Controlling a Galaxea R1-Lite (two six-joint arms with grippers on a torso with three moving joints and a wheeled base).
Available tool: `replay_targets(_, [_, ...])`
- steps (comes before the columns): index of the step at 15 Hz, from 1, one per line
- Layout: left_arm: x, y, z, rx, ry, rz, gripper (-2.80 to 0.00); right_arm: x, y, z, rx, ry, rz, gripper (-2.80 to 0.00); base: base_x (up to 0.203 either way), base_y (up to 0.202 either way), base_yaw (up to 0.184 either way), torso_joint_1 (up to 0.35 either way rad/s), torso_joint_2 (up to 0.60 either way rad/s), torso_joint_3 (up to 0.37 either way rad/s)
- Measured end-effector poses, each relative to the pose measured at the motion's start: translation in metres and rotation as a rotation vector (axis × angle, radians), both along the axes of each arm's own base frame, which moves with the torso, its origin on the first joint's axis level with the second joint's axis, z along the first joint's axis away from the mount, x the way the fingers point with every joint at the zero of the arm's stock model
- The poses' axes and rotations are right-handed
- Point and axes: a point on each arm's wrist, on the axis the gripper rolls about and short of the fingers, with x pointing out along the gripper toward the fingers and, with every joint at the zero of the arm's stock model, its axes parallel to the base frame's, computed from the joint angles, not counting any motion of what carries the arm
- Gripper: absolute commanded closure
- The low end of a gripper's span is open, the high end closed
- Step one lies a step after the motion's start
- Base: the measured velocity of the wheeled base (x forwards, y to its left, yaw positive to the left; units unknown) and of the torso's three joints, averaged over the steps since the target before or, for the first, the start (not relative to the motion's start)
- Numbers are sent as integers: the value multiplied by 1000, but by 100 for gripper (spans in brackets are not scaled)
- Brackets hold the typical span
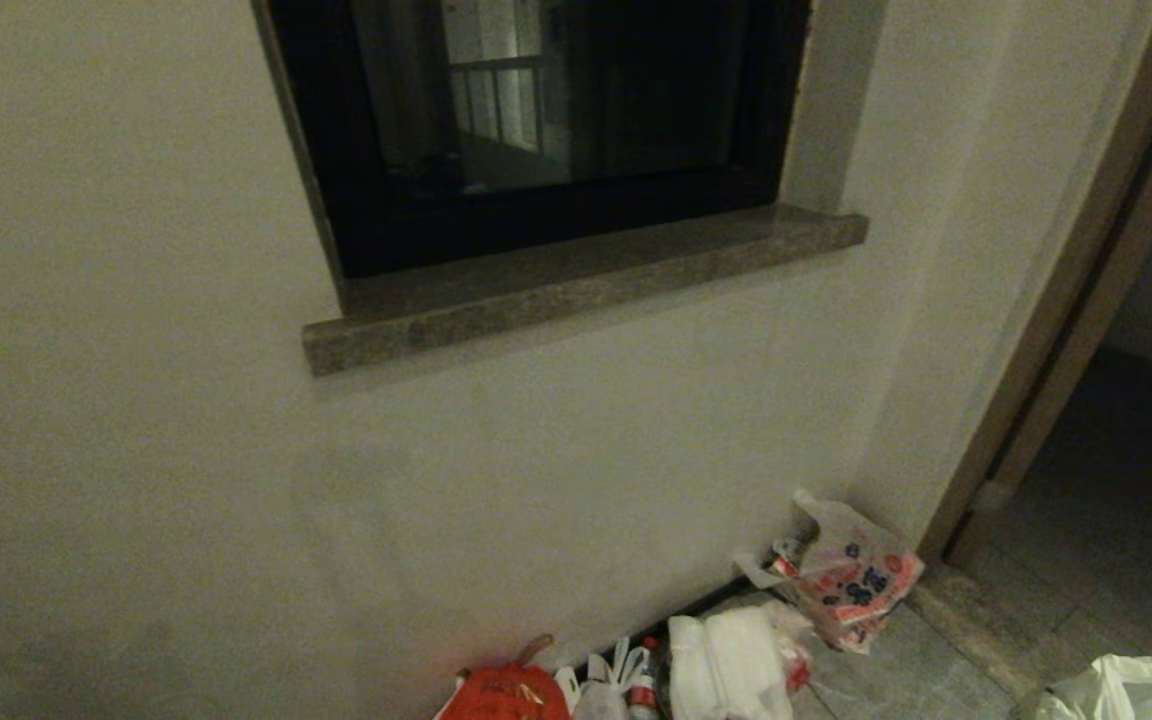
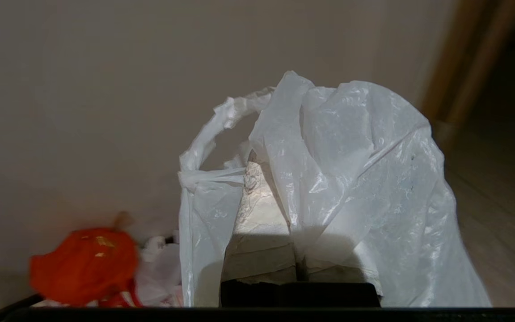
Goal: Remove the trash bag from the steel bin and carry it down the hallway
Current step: Put the trash bag at the door
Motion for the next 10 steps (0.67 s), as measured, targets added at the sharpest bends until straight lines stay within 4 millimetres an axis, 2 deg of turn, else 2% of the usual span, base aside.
replay_targets(7, [0,0,0,0,0,0,0,0,0,0,0,1,1,0,0,-9,169,3,1,1])
replay_targets(10, [0,0,0,0,0,0,0,0,0,0,0,1,2,0,0,-3,74,2,1,1])
